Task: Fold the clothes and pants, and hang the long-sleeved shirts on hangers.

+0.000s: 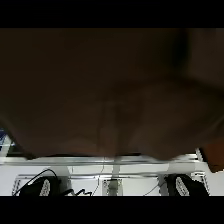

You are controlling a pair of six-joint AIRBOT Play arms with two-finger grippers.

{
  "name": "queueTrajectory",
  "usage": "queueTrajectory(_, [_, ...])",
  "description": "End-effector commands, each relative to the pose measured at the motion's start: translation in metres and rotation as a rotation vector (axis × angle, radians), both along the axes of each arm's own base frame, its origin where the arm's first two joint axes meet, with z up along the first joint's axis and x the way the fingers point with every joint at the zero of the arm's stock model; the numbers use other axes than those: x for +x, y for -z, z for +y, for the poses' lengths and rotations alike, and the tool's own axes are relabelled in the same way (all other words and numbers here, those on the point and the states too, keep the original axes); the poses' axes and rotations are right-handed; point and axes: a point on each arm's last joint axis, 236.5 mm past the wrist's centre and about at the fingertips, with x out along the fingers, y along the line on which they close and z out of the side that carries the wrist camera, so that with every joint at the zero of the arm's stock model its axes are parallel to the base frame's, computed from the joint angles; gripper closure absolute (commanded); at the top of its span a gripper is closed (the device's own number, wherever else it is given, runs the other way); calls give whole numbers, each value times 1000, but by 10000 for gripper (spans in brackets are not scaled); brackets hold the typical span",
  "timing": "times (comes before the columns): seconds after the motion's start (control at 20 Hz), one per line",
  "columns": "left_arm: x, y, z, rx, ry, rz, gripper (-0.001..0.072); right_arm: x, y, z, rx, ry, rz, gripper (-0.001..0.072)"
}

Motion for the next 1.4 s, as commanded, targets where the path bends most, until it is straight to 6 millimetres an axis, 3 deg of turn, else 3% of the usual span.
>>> queueTrajectory(0.0, [85, 156, 0, -96, 109, 508, 694, 83, 152, -9, 218, -81, 560, 701])
queueTrajectory(0.1, [132, 241, -6, -144, 171, 724, 694, 116, 232, -1, 319, -181, 817, 701])
queueTrajectory(0.25, [197, 336, 2, -231, 148, 866, 694, 176, 322, -20, 431, -157, 960, 700])
queueTrajectory(0.35, [228, 391, 1, -377, 149, 924, 694, 204, 378, -29, 529, -115, 1036, 700])
queueTrajectory(0.5, [261, 439, 3, -624, 116, 925, 694, 235, 431, -23, 612, -83, 1069, 700])
queueTrajectory(0.65, [281, 458, 9, -665, 74, 886, 693, 265, 439, -11, 599, -63, 984, 700])
queueTrajectory(0.8, [288, 448, 2, -583, 110, 866, 694, 275, 439, -6, 519, -38, 944, 700])
queueTrajectory(0.95, [281, 437, -11, -501, 199, 912, 695, 253, 459, -10, 433, -28, 1054, 700])
queueTrajectory(1.1, [239, 470, -25, -406, 286, 1133, 695, 215, 482, -14, 345, -29, 1233, 700])
queueTrajectory(1.25, [198, 510, -16, -338, 241, 1363, 695, 183, 504, -13, 323, -35, 1369, 700])
queueTrajectory(1.35, [180, 526, -12, -311, 231, 1458, 695, 163, 524, -13, 318, -30, 1454, 700])
